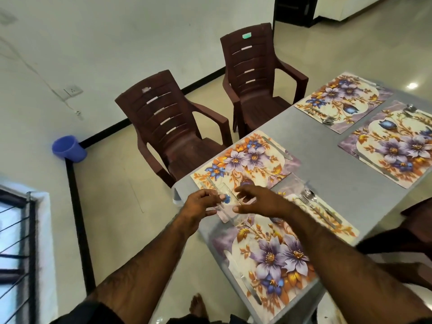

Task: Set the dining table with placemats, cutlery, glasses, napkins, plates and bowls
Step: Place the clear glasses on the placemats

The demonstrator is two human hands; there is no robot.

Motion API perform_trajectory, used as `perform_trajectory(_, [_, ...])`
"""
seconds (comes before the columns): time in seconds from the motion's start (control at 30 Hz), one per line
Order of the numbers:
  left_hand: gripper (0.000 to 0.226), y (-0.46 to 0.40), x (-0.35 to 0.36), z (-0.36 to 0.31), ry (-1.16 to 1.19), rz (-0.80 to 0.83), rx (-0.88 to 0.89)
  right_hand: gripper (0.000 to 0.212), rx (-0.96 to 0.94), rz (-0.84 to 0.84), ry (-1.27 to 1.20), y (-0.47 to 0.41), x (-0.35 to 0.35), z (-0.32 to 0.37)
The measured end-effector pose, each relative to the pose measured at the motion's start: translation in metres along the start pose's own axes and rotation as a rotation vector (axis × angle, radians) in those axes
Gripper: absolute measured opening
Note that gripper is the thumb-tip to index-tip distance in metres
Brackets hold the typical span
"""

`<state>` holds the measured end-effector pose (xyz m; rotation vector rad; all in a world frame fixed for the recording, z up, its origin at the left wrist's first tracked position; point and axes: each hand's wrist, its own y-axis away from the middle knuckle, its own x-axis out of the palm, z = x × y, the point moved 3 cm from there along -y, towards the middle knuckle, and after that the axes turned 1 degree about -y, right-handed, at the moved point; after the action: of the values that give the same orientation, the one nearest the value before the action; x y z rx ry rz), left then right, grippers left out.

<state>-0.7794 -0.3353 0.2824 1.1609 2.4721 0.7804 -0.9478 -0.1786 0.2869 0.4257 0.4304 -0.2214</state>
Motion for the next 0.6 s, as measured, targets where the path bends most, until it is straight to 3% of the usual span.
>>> perform_trajectory(0.1, [0.043,-0.001,-0.031,0.001,0.0,0.06,0.038,0.09,0.025,-0.038,-0.117,-0.019,0.041,0.013])
perform_trajectory(0.2, [0.052,-0.005,-0.07,0.002,-0.027,0.092,0.073,0.071,0.068,-0.03,-0.174,-0.048,0.066,0.032])
perform_trajectory(0.33, [0.075,-0.017,-0.141,0.013,0.013,0.056,0.08,0.066,0.177,-0.08,-0.333,-0.093,0.093,0.057])
perform_trajectory(0.47, [0.042,-0.032,-0.222,0.018,-0.04,0.05,0.062,0.079,0.255,-0.221,-0.537,-0.131,0.122,0.08])
perform_trajectory(0.6, [0.034,-0.052,-0.272,0.002,-0.056,0.021,0.065,0.081,0.27,-0.299,-0.57,-0.149,0.133,0.104])
